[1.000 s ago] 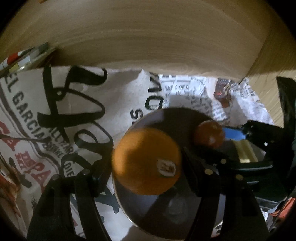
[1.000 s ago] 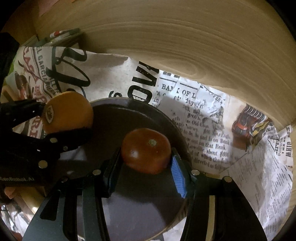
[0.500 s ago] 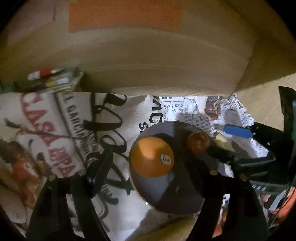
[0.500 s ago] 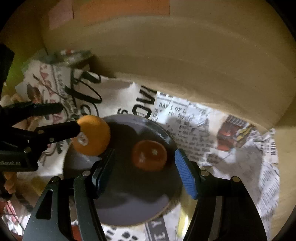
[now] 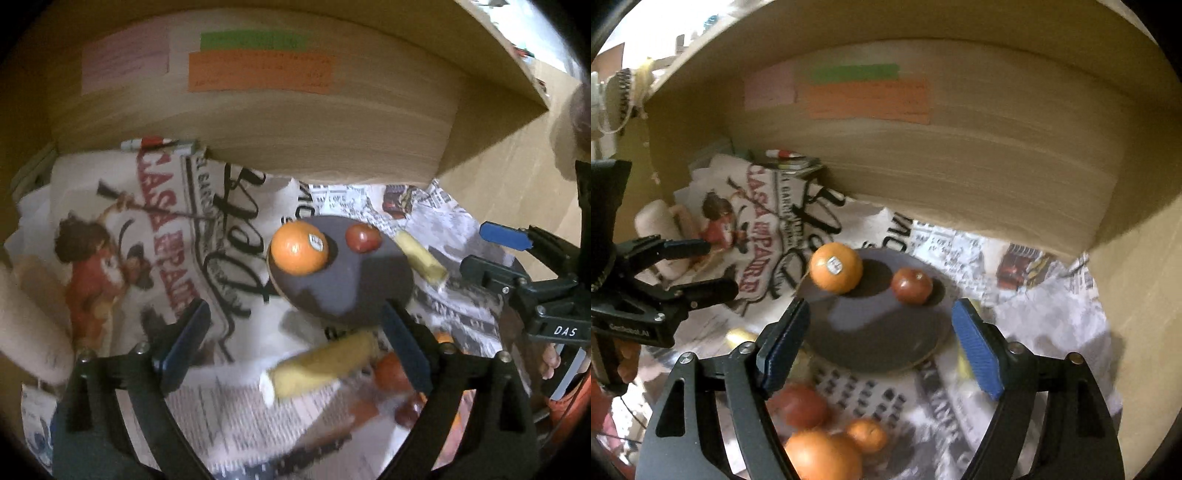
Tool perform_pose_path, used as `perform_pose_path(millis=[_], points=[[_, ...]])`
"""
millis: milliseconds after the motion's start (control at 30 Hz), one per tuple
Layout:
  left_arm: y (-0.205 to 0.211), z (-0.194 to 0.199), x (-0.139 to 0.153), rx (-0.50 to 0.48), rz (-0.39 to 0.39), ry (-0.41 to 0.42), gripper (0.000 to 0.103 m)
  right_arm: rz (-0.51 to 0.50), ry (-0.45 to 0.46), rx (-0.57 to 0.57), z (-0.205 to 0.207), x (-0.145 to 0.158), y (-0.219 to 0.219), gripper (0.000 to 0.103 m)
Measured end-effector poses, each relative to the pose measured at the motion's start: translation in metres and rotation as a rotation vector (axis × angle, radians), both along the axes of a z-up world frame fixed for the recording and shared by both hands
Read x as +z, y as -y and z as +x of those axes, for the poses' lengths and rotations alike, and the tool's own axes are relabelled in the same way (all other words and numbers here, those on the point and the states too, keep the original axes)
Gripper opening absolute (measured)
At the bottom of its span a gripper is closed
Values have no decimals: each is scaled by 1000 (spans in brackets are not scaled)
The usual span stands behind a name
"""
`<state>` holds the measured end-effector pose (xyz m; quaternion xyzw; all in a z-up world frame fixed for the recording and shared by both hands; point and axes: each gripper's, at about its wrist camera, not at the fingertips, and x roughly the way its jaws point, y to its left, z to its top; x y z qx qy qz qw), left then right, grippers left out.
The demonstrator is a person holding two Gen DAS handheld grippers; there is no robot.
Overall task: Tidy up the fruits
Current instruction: 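Grasp the large orange with the right tool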
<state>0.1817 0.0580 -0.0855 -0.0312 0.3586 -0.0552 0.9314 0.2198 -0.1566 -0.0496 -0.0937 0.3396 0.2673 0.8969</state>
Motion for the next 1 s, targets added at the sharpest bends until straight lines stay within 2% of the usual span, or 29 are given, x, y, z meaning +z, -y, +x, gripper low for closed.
perform_pose_path(millis=[233,533,833,900,933,1000], points=[[-5,-41,-23,26,-3,-28,96,14,-62,-20,-39,-27,7,77],[-4,-61,-59,27,6,-99,96,38,-175,-59,-64,-67,12,77],[0,-46,-69,-10,8,-127,96,54,-244,-113,-60,-90,13,77],[1,-38,-69,-21,11,-131,97,57,-251,-110,-59,-91,13,72],[3,-31,-68,-36,17,-133,97,62,-256,-103,-59,-91,12,63],[6,-22,-67,-60,30,-134,97,64,-266,-85,-58,-91,11,61]])
